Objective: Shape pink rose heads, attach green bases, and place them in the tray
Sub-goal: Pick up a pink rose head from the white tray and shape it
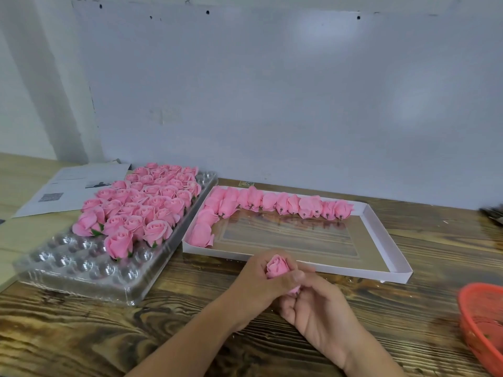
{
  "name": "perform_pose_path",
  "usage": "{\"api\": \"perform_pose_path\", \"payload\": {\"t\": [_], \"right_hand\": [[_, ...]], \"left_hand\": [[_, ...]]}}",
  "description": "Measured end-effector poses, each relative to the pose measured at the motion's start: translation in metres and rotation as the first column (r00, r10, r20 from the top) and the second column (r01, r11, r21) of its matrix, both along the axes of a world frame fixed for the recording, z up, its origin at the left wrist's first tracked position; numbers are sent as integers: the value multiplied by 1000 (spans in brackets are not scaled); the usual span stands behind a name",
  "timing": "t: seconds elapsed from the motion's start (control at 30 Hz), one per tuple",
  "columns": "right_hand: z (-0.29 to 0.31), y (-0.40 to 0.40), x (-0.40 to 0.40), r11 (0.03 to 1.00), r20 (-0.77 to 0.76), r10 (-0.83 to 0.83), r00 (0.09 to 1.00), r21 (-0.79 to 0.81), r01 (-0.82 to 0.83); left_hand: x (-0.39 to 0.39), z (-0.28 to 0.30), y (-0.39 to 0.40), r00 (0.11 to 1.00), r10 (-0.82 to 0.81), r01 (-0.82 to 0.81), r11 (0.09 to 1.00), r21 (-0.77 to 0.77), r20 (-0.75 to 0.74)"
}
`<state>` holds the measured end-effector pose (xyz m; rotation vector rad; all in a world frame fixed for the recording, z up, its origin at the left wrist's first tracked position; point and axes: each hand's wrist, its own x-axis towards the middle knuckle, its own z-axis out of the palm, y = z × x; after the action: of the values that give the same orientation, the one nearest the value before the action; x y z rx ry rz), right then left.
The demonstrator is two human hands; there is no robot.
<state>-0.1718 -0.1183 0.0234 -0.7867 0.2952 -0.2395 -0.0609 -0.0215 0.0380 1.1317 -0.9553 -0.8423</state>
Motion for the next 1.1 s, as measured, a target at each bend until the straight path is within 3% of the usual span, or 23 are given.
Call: {"api": "perform_pose_path", "payload": {"t": [0.17, 0.33, 0.6, 0.93, 1.1], "right_hand": [[-2, -7, -2, 1000, 10, 21, 1000, 24, -21], [-3, -10, -1, 1000, -91, 13, 996, -15, -15], [-7, -17, -4, 983, -93, 175, 980, 65, -169], [-13, -24, -6, 966, -102, 243, 965, 114, -231], [-11, -26, -7, 976, -128, 217, 968, 36, -214]], "left_hand": [[11, -3, 4, 991, 19, -16, 1000, -24, 136], [12, -5, 5, 963, 106, -95, 994, -54, 249], [14, -7, 10, 934, 76, -66, 997, -41, 349], [20, -10, 11, 921, 23, -33, 999, 18, 390], [20, -12, 8, 928, 85, -93, 996, 6, 363]]}}
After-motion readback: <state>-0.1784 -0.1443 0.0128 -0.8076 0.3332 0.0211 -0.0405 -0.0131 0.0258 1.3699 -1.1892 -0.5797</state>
